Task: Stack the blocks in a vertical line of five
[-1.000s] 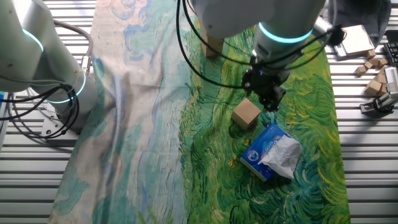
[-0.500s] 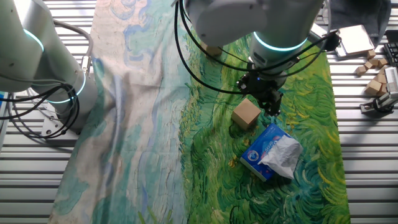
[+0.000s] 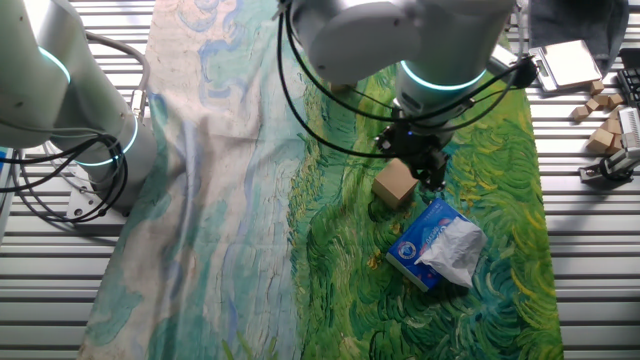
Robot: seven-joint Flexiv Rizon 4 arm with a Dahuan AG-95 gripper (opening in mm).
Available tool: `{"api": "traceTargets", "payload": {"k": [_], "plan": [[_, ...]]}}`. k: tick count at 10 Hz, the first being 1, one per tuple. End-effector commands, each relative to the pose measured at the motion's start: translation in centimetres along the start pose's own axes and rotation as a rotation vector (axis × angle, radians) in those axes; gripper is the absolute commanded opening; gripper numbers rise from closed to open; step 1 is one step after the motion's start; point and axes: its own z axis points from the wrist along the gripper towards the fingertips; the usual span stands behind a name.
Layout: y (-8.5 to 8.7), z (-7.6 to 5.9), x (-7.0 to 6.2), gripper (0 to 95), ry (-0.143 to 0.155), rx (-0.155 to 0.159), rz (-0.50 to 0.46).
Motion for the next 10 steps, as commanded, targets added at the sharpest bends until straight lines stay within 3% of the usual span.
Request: {"api": "traceTargets", "payload": {"k": [1,6,9,10], "plan": [[0.1,0.4,0.2,76.0,0.003,0.002,-0.009],[0.0,1.7,0.7,76.0,-0.007,0.008,-0.028],[-0.3,3.3,0.9,76.0,-0.021,0.018,-0.031],[-0.3,3.5,0.9,57.0,-0.022,0.017,-0.025]]}}
